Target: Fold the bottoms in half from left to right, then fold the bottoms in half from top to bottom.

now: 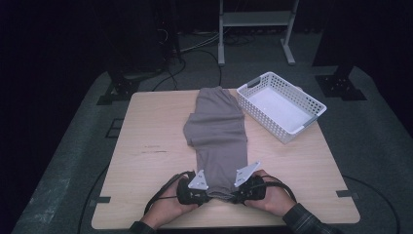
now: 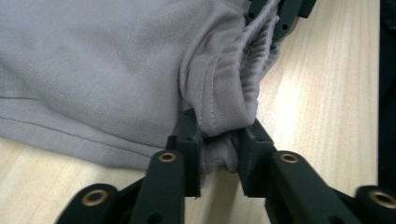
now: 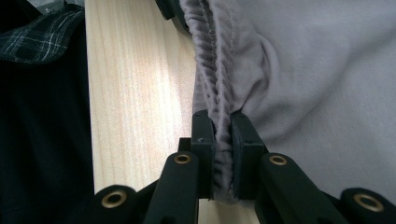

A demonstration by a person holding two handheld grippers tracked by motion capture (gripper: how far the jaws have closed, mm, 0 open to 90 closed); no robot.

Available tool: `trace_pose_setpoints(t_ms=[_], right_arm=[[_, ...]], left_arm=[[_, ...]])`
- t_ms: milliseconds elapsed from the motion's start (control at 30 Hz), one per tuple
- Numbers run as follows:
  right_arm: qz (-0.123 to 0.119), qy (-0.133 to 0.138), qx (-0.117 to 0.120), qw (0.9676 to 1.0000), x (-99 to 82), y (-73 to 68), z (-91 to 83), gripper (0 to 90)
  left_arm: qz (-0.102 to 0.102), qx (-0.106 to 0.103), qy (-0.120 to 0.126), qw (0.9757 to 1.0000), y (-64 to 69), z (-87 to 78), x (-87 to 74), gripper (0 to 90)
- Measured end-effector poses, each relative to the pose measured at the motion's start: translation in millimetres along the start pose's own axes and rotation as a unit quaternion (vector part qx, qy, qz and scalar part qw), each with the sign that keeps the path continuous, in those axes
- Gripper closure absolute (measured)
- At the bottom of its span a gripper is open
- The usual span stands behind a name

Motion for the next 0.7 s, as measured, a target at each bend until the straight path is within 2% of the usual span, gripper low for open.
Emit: trace_pose_setpoints(t_ms=[133, 233, 400, 500, 567, 600, 633, 700], right_arm=[[0.004, -0.003, 0.003, 1.0000, -1.5, -2.3, -1.3, 80.9], [0.014, -0.005, 0.016, 0.9998, -3.4, -8.6, -2.6, 81.0], [0.019, -0.009, 0.052, 0.9984, -8.9, -23.9, -7.4, 81.2], [0.006, -0.002, 0.065, 0.9979, -5.9, -34.0, -17.4, 81.2], [-0.002, 0.014, 0.062, 0.9980, 0.5, -35.5, -27.7, 81.2], [-0.005, 0.024, 0.057, 0.9981, 4.5, -34.4, -33.3, 81.2], [-0.007, 0.035, 0.049, 0.9982, 9.3, -32.0, -38.6, 81.2], [-0.015, 0.054, 0.033, 0.9979, 18.9, -23.6, -48.1, 81.2]], left_arm=[[-0.022, -0.024, 0.000, 0.9995, 7.6, -1.9, -1.3, 77.9], [-0.034, -0.043, -0.008, 0.9985, 16.3, -3.8, -2.4, 78.2], [-0.036, -0.086, -0.012, 0.9956, 37.8, -8.7, -4.5, 78.2], [-0.028, -0.108, 0.004, 0.9938, 50.5, -17.3, 0.6, 78.2], [-0.027, -0.113, 0.027, 0.9928, 52.0, -26.1, 10.4, 78.2], [-0.024, -0.110, 0.041, 0.9928, 49.6, -30.8, 16.5, 78.2], [-0.021, -0.099, 0.056, 0.9933, 44.1, -35.8, 24.2, 78.1], [-0.020, -0.084, 0.071, 0.9937, 34.1, -41.3, 33.7, 78.1]])
Point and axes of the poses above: each handheld gripper's, and its own axes: z roughly forward along the jaws, x roughly out of its top, y roughly to its right, the point moved 9 cm from there along z, roughly forward along the jaws, and after that the axes turned 6 degrees about y, right-handed, at the moved point
